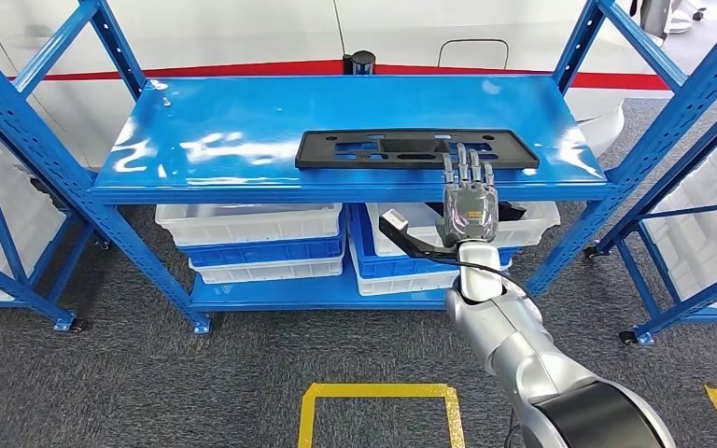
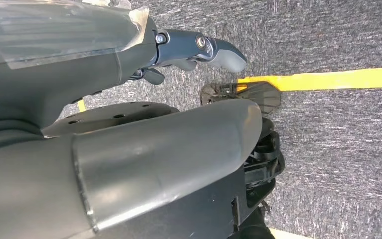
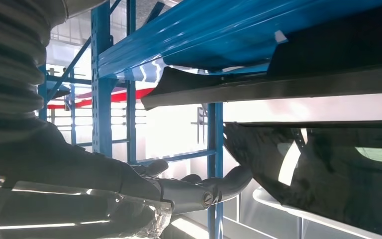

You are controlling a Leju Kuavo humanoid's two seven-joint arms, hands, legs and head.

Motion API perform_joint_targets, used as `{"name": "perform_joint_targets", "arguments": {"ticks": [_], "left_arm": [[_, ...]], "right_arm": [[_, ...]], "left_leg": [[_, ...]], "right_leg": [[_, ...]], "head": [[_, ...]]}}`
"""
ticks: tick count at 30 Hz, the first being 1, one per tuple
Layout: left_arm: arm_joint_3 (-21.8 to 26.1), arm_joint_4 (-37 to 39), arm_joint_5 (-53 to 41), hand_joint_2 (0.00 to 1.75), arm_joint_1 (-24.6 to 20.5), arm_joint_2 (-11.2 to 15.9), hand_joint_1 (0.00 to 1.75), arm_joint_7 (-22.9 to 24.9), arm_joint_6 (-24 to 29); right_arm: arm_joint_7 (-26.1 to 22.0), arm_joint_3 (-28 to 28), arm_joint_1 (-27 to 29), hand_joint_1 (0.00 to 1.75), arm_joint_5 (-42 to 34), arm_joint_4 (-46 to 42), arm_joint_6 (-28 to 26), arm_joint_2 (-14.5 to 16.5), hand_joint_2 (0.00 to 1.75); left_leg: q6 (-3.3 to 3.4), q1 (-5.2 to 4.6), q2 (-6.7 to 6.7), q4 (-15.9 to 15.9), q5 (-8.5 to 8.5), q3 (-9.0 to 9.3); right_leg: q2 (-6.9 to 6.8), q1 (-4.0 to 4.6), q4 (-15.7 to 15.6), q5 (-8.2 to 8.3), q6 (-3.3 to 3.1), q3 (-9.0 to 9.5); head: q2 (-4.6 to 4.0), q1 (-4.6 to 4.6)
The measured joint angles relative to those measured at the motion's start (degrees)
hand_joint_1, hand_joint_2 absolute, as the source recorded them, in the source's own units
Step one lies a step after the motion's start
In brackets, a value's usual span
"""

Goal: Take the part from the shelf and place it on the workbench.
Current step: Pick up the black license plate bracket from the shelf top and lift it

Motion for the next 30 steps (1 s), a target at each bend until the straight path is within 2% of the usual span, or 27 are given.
{"name": "perform_joint_targets", "arguments": {"ticks": [3, 12, 30], "left_arm": [[0.02, 0.01, 0.2, 0.0, 0.01, -0.08, 0.0, -0.19, 0.01], [0.03, 0.02, 0.48, 0.0, 0.06, -0.09, 0.0, -0.57, 0.16], [0.04, 0.02, 0.66, 0.0, 0.06, -0.18, 0.0, -0.62, 0.27]], "right_arm": [[-0.07, 0.01, -0.11, 0.0, 0.02, 0.0, 0.0, 0.26, 1.75], [-0.37, 0.02, -0.01, 0.0, 0.02, 0.01, 0.0, 0.5, 1.75], [-1.25, -0.26, -0.14, 0.0, -0.04, 0.01, -0.34, 0.66, 1.75]], "left_leg": [[-0.21, 0.07, 0.03, -0.71, 0.63, -0.01], [-0.13, -0.07, 0.01, -0.51, 0.62, -0.15], [-0.17, 0.34, 0.01, -0.53, 0.64, -0.13]], "right_leg": [[-0.09, 0.27, -0.39, 0.32, -0.09, 0.09], [-0.18, 0.22, -0.53, 0.43, 0.01, 0.06], [-0.17, 0.64, -0.47, 0.43, -0.01, 0.02]], "head": [[0.0, 0.19], [0.0, 0.19], [0.0, 0.19]]}}
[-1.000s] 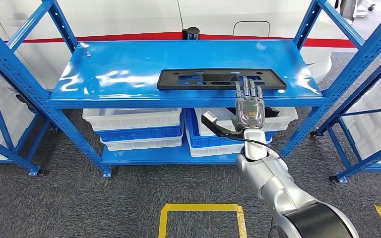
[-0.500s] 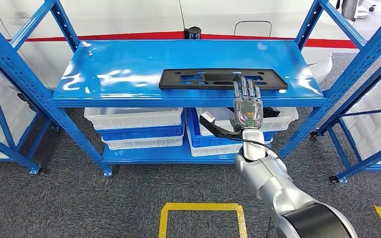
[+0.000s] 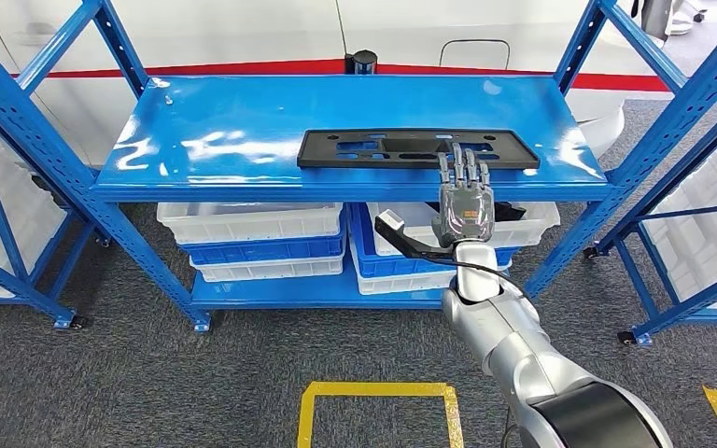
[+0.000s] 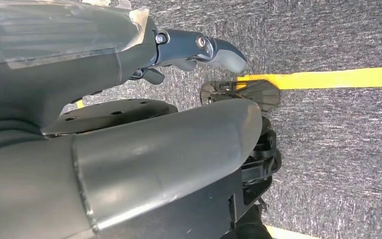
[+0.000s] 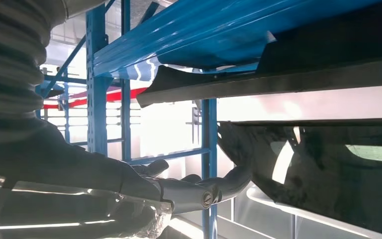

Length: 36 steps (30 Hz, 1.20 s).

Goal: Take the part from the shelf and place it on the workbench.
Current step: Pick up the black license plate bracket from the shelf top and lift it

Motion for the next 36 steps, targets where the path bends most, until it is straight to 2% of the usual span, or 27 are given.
{"name": "perform_joint_targets", "arguments": {"ticks": [7, 18, 27, 29, 31, 32, 33, 35, 36], "left_arm": [[0.01, 0.01, 0.52, 0.0, 0.0, 0.0, 0.0, 0.02, 1.83], [0.04, 0.04, 1.54, 0.0, 0.03, 0.01, 0.0, -0.73, 2.07], [0.03, 0.04, 0.87, 0.0, 0.01, 0.01, 0.0, -1.91, 0.53], [0.02, 0.04, 0.56, 0.0, -0.04, 0.04, 0.0, -1.95, -0.03], [-0.02, 0.01, 0.31, 0.0, -0.16, 0.01, 0.0, -2.01, -0.41], [-0.05, -0.01, 0.2, 0.0, -0.24, -0.03, 0.0, -2.04, -0.54], [-0.07, -0.03, 0.13, 0.0, -0.34, -0.06, 0.0, -2.07, -0.59], [-0.09, -0.02, 0.07, 0.0, -0.46, -0.07, 0.0, -2.08, -0.73], [-0.1, -0.02, 0.07, 0.0, -0.48, -0.08, 0.0, -2.08, -0.81]], "right_arm": [[-5.89, -5.33, -0.31, 0.0, 0.01, -1.23, -0.12, 0.5, 1.75], [-8.9, -9.48, -2.77, 0.0, -0.24, -2.05, 0.16, 1.34, 1.75], [-8.44, -12.39, -4.02, 0.0, -0.15, -1.84, 0.52, 1.1, 1.75], [-8.33, -12.97, -3.74, 0.0, -0.13, -1.89, 0.47, 0.76, 1.75], [-8.23, -13.43, -3.51, 0.0, -0.1, -2.16, 0.34, 0.4, 1.75], [-8.2, -13.65, -3.43, 0.0, -0.09, -2.3, 0.27, 0.22, 1.75], [-8.19, -13.83, -3.36, 0.0, -0.08, -2.4, 0.23, 0.0, 1.75], [-8.17, -14.11, -2.96, 0.0, -0.07, -2.43, 0.21, -0.43, 1.75], [-8.17, -14.22, -2.58, 0.0, -0.07, -2.43, 0.21, -0.66, 1.75]], "left_leg": [[0.0, 0.0, -0.01, 0.0, 0.0, -0.01], [0.0, 0.01, -0.01, 0.0, 0.0, 0.0], [0.02, -0.01, -0.01, 0.05, -0.03, -0.01], [0.42, -0.16, 0.05, 0.06, -0.12, -0.03], [1.16, 0.07, 0.3, -1.21, 0.35, 0.67], [1.43, 0.31, 0.48, -2.08, 0.7, 1.18], [1.65, 0.57, 0.61, -2.86, 0.99, 1.68], [1.69, 0.81, 0.69, -3.26, 1.0, 2.05], [1.53, 0.94, 0.63, -3.25, 0.85, 2.16]], "right_leg": [[0.0, 0.0, 0.0, 0.0, 0.0, 0.01], [0.0, 0.02, 0.01, 0.0, 0.0, 0.0], [0.0, -0.01, -0.05, 0.03, 0.02, -0.01], [0.01, -0.35, -0.46, 0.22, 0.29, 0.01], [-0.02, -0.47, -0.62, 0.27, 0.57, -0.13], [-0.02, -0.4, 0.34, -0.07, 0.55, -0.69], [-0.02, -0.34, 2.64, -0.82, 0.48, -2.0], [0.03, -0.59, 10.44, -3.0, 0.49, -6.63], [0.02, -0.79, 14.05, -3.69, 0.75, -9.06]], "head": [[0.0, 0.0], [0.0, 0.0], [0.0, 0.01], [0.0, -0.08], [0.0, -0.15], [0.0, -0.11], [0.0, 0.02], [0.0, 0.2], [0.0, 0.25]]}}
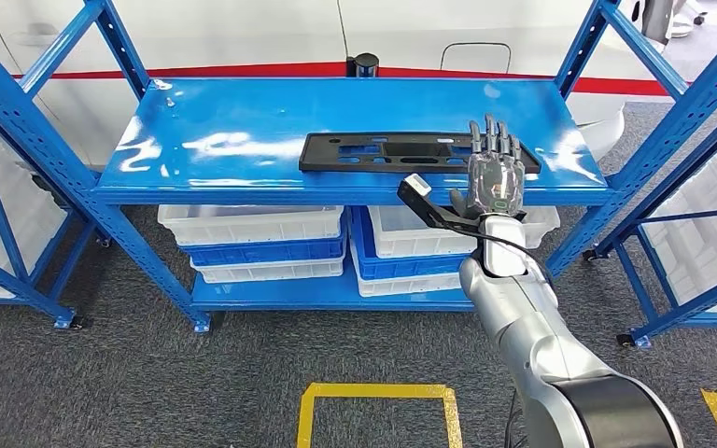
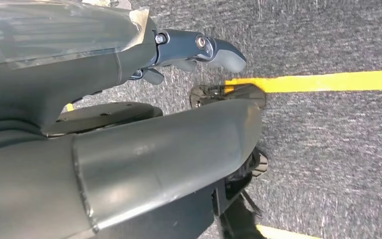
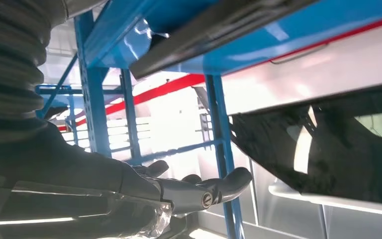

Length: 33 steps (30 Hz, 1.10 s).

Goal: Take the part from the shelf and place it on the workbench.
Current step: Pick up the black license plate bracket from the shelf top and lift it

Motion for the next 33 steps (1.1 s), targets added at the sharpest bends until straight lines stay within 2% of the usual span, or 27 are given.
{"name": "perform_joint_targets", "arguments": {"ticks": [1, 2, 4, 5, 6, 7, 8, 9, 11, 12, 13, 15, 16, 17, 18, 19, 20, 21, 22, 23, 25, 27, 30, 33], "left_arm": [[-0.01, 0.0, 0.0, 0.0, 0.01, -0.01, 0.0, 0.0, -0.08], [-0.02, 0.0, 0.0, 0.0, 0.03, -0.02, 0.0, 0.0, -0.14], [-0.02, 0.0, 0.0, 0.0, 0.04, -0.05, 0.0, 0.0, -0.18], [-0.02, 0.02, 0.0, 0.0, -0.01, 0.02, 0.0, 0.0, -0.19], [-0.02, 0.03, 0.0, 0.0, -0.08, 0.04, 0.0, 0.0, -0.22], [-0.03, 0.04, 0.0, 0.0, -0.14, 0.07, 0.0, -0.02, -0.25], [-0.04, 0.06, 0.0, 0.0, -0.2, 0.09, 0.0, -0.03, -0.29], [-0.05, 0.06, 0.0, 0.0, -0.22, 0.02, 0.0, -0.04, -0.33], [-0.06, 0.05, -0.06, 0.0, -0.28, -0.01, 0.0, -0.08, -0.42], [-0.07, 0.05, -0.11, 0.0, -0.38, -0.02, 0.0, -0.11, -0.52], [-0.09, 0.04, -0.18, 0.0, -0.46, -0.03, 0.0, -0.15, -0.65], [-0.22, 0.04, -0.34, 0.0, -0.55, -0.02, 0.0, -0.15, -1.0], [-0.37, 0.04, -0.46, 0.0, -0.53, -0.01, 0.0, -0.14, -1.16], [-0.55, 0.04, -0.59, 0.0, -0.52, -0.01, 0.0, -0.12, -1.3], [-0.74, 0.04, -0.69, 0.0, -0.53, -0.01, 0.0, -0.11, -1.38], [-0.89, 0.04, -0.76, 0.0, -0.56, 0.02, 0.0, -0.06, -1.38], [-0.97, 0.07, -0.78, 0.0, -0.6, 0.17, 0.0, 0.09, -1.32], [-1.02, 0.08, -0.79, 0.0, -0.64, 0.24, 0.0, 0.26, -1.25], [-1.05, 0.1, -0.79, 0.0, -0.69, 0.31, 0.0, 0.47, -1.16], [-1.09, 0.12, -0.78, 0.0, -0.74, 0.34, 0.0, 0.68, -1.09], [-1.16, 0.13, -0.77, 0.0, -0.82, 0.23, 0.0, 0.91, -1.02], [-1.2, 0.13, -0.76, 0.0, -0.87, 0.21, 0.0, 0.98, -1.03], [-1.36, 0.11, -0.75, 0.0, -1.0, -0.01, 0.0, 0.99, -1.15], [-1.48, 0.11, -0.65, 0.0, -1.19, -0.19, 0.0, 1.02, -1.1]], "right_arm": [[0.0, -0.12, 0.43, 0.0, 0.0, 0.0, 0.0, -0.2, 1.75], [0.0, -0.22, 0.77, 0.0, -0.01, 0.0, 0.0, -0.37, 1.75], [0.01, -0.33, 1.1, 0.0, 0.0, 0.0, 0.0, -0.63, 1.75], [0.01, -0.33, 1.15, 0.0, 0.01, 0.01, 0.0, -0.7, 1.75], [0.04, -0.34, 1.23, 0.0, 0.02, 0.01, -0.02, -0.72, 1.75], [0.12, -0.38, 1.41, 0.0, 0.04, -0.02, -0.03, -0.78, 1.75], [0.22, -0.45, 1.62, 0.0, 0.05, -0.05, -0.05, -0.81, 1.75], [0.37, -0.53, 1.81, 0.0, 0.07, -0.1, -0.07, -0.88, 1.75], [0.65, -0.66, 2.06, 0.0, 0.09, -0.38, -0.07, -0.91, 1.75], [0.79, -0.69, 2.0, 0.0, 0.1, -0.58, -0.06, -0.91, 1.75], [0.95, -0.71, 2.01, 0.0, 0.11, -0.83, -0.01, -0.91, 1.75], [1.23, -0.73, 2.36, 0.0, 0.12, -1.31, 0.21, -1.04, 1.75], [1.34, -0.74, 2.78, 0.0, 0.12, -1.61, 0.36, -1.11, 1.75], [1.4, -0.77, 3.23, 0.0, 0.11, -1.96, 0.52, -1.19, 1.75], [1.44, -0.79, 3.59, 0.0, 0.11, -2.41, 0.72, -1.26, 1.75], [1.49, -0.81, 3.81, 0.0, 0.1, -2.93, 0.9, -1.33, 1.75], [1.51, -0.83, 3.93, 0.0, 0.11, -3.41, 1.11, -1.42, 1.75], [1.53, -0.84, 3.99, 0.0, 0.13, -3.88, 1.34, -1.53, 1.75], [1.53, -0.86, 4.16, 0.0, 0.13, -4.28, 1.5, -1.66, 1.75], [1.49, -0.9, 4.48, 0.0, 0.14, -4.66, 1.62, -1.8, 1.75], [1.41, -1.07, 5.23, 0.0, 0.13, -5.42, 1.69, -2.08, 1.75], [1.37, -1.22, 5.58, 0.0, 0.13, -6.05, 1.68, -2.32, 1.75], [1.17, -1.28, 5.57, 0.0, 0.13, -6.85, 1.65, -2.65, 1.75], [0.16, -1.28, 5.6, 0.0, 0.13, -7.3, 1.59, -2.71, 1.75]], "left_leg": [[-0.28, 0.2, -0.11, 0.03, -0.23, 0.2], [-0.72, 0.49, -0.23, 0.1, -0.57, 0.53], [-2.0, 1.24, -0.39, 0.53, -1.7, 1.4], [-2.78, 1.42, -0.44, 0.92, -2.41, 1.54], [-3.46, 1.47, -0.47, 1.26, -3.0, 1.5], [-3.99, 1.43, -0.51, 1.46, -3.41, 1.42], [-4.33, 1.35, -0.55, 1.4, -3.54, 1.33], [-4.57, 1.47, -0.54, 1.26, -3.66, 1.44], [-4.74, 1.71, -0.42, 2.18, -4.3, 1.26], [-4.66, 1.68, -0.37, 4.33, -5.19, 0.15], [-4.4, 1.45, -0.34, 7.71, -6.28, -1.84], [-3.7, 0.72, -0.36, 16.09, -8.32, -7.71], [-3.19, 0.29, -0.37, 18.83, -8.2, -10.3], [-2.48, -0.2, -0.42, 19.59, -6.95, -11.98], [-1.49, -0.78, -0.55, 18.15, -4.51, -12.58], [-0.19, -1.51, -0.82, 15.0, -1.35, -12.23], [1.38, -2.18, -1.17, 11.88, 1.22, -11.54], [2.68, -2.81, -1.49, 9.17, 3.12, -10.73], [3.62, -3.33, -1.74, 7.27, 4.04, -10.02], [3.83, -3.61, -1.84, 6.42, 3.98, -9.57], [2.89, -3.85, -1.9, 5.3, 3.94, -9.06], [2.06, -3.77, -1.94, 5.14, 3.78, -9.09], [1.4, -3.66, -1.93, 5.07, 3.46, -9.06], [1.15, -3.66, -1.93, 5.06, 3.39, -9.05]], "right_leg": [[-0.01, -0.29, 1.81, 0.16, 0.48, -1.61], [-0.04, -0.61, 1.18, 1.39, 1.23, -2.03], [-0.32, -1.42, -5.84, 5.77, 3.16, 0.16], [-0.3, -1.56, -9.32, 7.28, 3.75, 1.63], [-0.21, -1.65, -11.51, 7.96, 3.61, 2.62], [-0.04, -1.58, -12.26, 7.81, 3.04, 3.0], [0.24, -1.35, -11.95, 7.25, 2.09, 2.95], [0.38, -1.29, -11.6, 6.9, 1.21, 2.81], [0.61, -1.05, -11.28, 6.2, 0.11, 3.1], [0.72, -0.93, -11.26, 5.89, -0.34, 3.47], [0.76, -0.74, -11.31, 5.59, -0.78, 3.84], [0.8, -0.03, -11.32, 5.0, -1.61, 4.52], [0.85, 0.46, -11.32, 4.69, -2.07, 4.9], [0.94, 1.0, -11.32, 4.37, -2.51, 5.36], [1.06, 1.53, -11.33, 4.03, -2.9, 5.89], [1.22, 1.95, -11.37, 3.69, -3.2, 6.41], [1.36, 2.15, -11.48, 3.41, -3.41, 6.78], [1.54, 2.24, -11.61, 3.18, -3.47, 7.01], [1.65, 2.21, -11.66, 3.06, -3.46, 7.02], [1.71, 2.02, -11.71, 3.03, -3.4, 6.88], [1.69, 1.86, -11.64, 3.05, -3.29, 6.6], [1.63, 1.82, -11.71, 3.03, -3.29, 6.51], [1.62, 1.85, -11.76, 2.91, -3.2, 6.55], [1.63, 1.83, -11.79, 2.87, -3.18, 6.6]], "head": [[0.0, 0.0], [0.0, 0.02], [0.0, 0.1], [0.0, 0.36], [0.0, 0.56], [0.0, 0.56], [0.0, 0.5], [0.0, 0.25], [0.0, -0.18], [0.0, -0.41], [0.0, -0.67], [0.0, -1.07], [0.0, -1.18], [0.0, -1.23], [0.0, -1.24], [0.0, -1.24], [0.0, -1.01], [0.0, -0.66], [0.0, -0.59], [0.0, -0.59], [0.0, -1.1], [0.0, -1.13], [0.0, -1.1], [0.0, -1.1]]}}
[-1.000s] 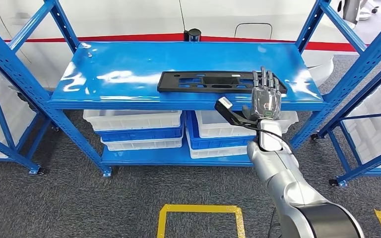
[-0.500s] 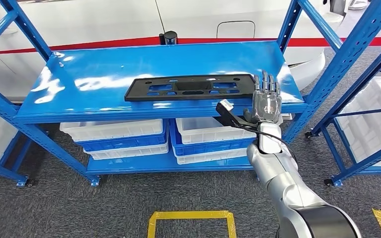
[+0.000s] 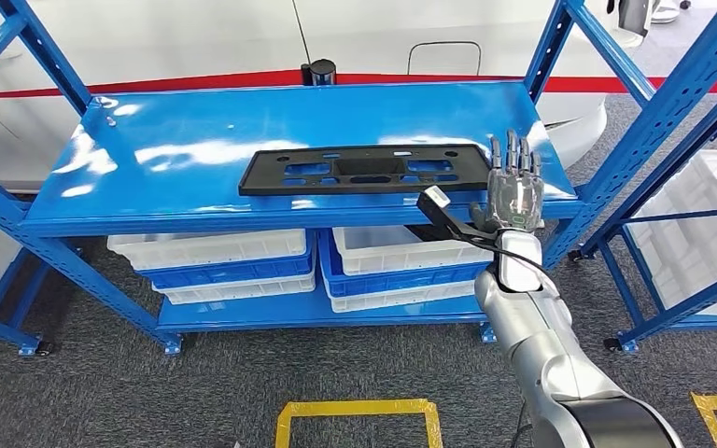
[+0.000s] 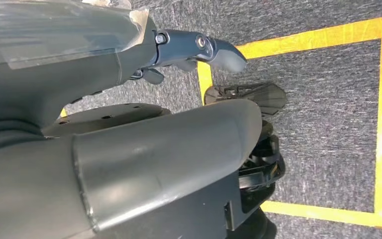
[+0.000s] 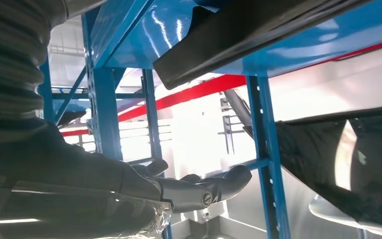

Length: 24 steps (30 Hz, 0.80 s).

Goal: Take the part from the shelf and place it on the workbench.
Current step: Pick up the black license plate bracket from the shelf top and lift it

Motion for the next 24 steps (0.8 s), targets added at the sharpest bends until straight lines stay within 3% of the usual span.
{"name": "perform_joint_targets", "arguments": {"ticks": [15, 19, 24], "left_arm": [[-0.01, 0.0, 1.63, 0.0, -0.16, -0.07, 0.0, -0.45, 2.64], [-0.01, 0.0, 1.57, 1.75, -0.18, -0.08, 0.0, -0.88, 4.56], [0.05, -0.02, 1.29, 1.75, -0.26, -0.1, 0.0, -4.73, 10.13]], "right_arm": [[-0.71, 6.4, -3.69, 0.0, 0.02, 2.94, 0.09, 6.14, 1.75], [-0.68, 7.12, -4.69, 0.0, 0.01, 4.52, 0.3, 7.39, 1.75], [-0.01, 7.7, -6.25, 0.0, 0.02, 7.45, 0.93, 9.26, 1.75]], "left_leg": [[-0.16, -0.01, -0.03, 0.04, 0.2, 0.08], [-0.16, 0.0, 0.0, 0.04, 0.2, 0.08], [-0.17, 0.04, -0.02, 0.03, 0.2, 0.08]], "right_leg": [[-0.01, -0.03, -0.03, 0.1, 0.11, 0.12], [0.0, -0.01, -0.02, 0.1, 0.11, 0.11], [0.0, 0.02, -0.02, 0.1, 0.1, 0.1]], "head": [[0.0, 0.0], [0.0, -0.01], [0.0, -0.01]]}}
